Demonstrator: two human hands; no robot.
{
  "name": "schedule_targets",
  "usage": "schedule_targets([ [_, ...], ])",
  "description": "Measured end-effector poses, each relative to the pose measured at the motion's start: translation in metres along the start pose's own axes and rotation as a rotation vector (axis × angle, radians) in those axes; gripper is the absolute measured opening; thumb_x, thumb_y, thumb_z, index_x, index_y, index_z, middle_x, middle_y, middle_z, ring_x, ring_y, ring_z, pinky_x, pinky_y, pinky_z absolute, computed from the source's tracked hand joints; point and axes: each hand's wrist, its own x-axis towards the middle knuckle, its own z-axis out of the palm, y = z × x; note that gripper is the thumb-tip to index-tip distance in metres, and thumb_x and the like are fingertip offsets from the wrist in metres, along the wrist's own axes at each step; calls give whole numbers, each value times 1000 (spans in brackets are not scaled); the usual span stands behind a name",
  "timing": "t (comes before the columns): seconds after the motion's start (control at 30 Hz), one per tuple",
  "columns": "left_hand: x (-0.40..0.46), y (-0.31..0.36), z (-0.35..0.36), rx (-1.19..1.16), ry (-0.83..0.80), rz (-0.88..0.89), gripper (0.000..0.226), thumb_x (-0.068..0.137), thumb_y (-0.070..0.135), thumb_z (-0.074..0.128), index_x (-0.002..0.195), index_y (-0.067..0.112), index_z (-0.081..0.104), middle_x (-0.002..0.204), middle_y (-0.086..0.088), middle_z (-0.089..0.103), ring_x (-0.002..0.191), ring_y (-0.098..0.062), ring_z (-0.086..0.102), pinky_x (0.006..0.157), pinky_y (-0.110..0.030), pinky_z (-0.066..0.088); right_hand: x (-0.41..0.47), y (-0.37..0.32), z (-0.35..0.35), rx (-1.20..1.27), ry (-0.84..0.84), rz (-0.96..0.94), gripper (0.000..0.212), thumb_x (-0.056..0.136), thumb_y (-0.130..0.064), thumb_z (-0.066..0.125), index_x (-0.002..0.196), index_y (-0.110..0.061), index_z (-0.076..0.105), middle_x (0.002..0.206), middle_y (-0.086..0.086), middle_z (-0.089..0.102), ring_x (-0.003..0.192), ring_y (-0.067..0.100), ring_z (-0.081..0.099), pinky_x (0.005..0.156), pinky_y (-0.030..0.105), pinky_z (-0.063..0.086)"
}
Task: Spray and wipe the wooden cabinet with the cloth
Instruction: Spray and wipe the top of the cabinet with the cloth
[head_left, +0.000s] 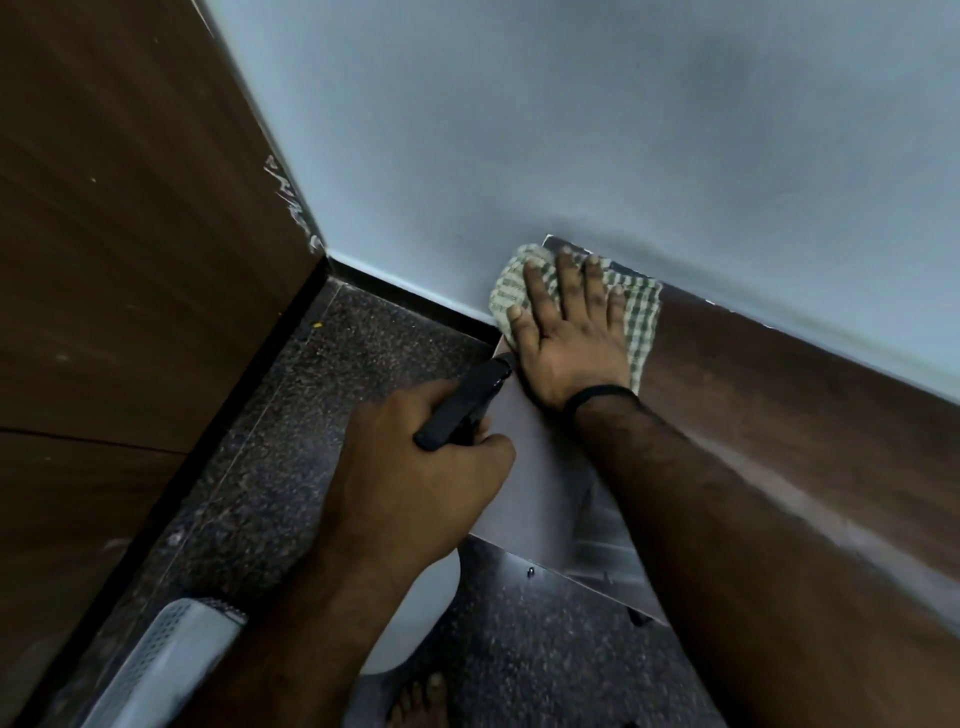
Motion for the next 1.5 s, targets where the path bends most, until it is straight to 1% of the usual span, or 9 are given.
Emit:
schedule_targets([
  [0.3,-29,26,34,1,-64,-2,23,79,26,79,67,14,64,60,-12,63,60,-37,65,53,-48,53,-42,16,-4,7,-40,-184,58,106,-55,20,160,-38,6,169,-6,-12,153,18,-22,123,47,-15],
  [0.5,-50,48,78,39,-106,34,19,76,25,81,68,16,66,60,-6,63,58,-22,62,52,-34,49,-68,76,-11,19,-7,-116,58,106,-57,19,160,-41,7,169,-7,-10,154,18,-20,123,48,-14],
  [0.63,-63,70,112,23,-178,46,22,75,23,81,64,16,63,51,1,56,48,-12,54,41,-16,39,-88,135,-16,9,11,-19,59,104,-59,18,159,-43,6,168,-9,-12,153,16,-21,123,47,-15],
  [0.77,-79,94,147,26,-225,62,23,76,23,81,64,14,62,57,-7,58,62,-35,64,56,-43,53,-111,199,-25,25,24,81,59,103,-60,17,159,-44,4,168,-10,-13,153,15,-22,123,46,-15],
  [0.83,-88,105,165,43,-241,76,28,76,23,80,60,15,58,56,-7,56,63,-38,63,57,-47,53,-123,230,-29,30,35,138,59,103,-60,18,159,-45,4,168,-11,-13,153,15,-22,123,46,-14],
  [1.0,-108,127,204,49,-314,108,21,77,24,80,68,14,64,66,-14,63,68,-41,63,60,-49,54,-150,296,-40,35,41,270,59,103,-61,17,158,-46,2,168,-11,-16,152,16,-24,123,48,-15],
  [1.17,-126,138,237,90,-386,157,19,79,24,78,69,14,64,64,-9,62,62,-34,59,54,-36,46,-177,356,-49,49,57,394,59,103,-62,16,158,-45,3,168,-11,-16,152,17,-23,123,47,-15],
  [1.37,-152,135,269,105,-529,107,18,82,24,75,82,9,65,77,-20,64,69,-45,60,59,-48,51,-191,400,-54,46,63,432,59,102,-62,15,158,-46,3,168,-12,-16,152,15,-24,123,46,-16],
  [1.5,-171,129,286,121,-581,115,22,85,24,74,86,4,64,81,-23,60,63,-26,44,62,-37,37,-192,414,-58,33,37,393,59,103,-61,18,158,-45,2,167,-10,-17,151,16,-26,123,47,-14],
])
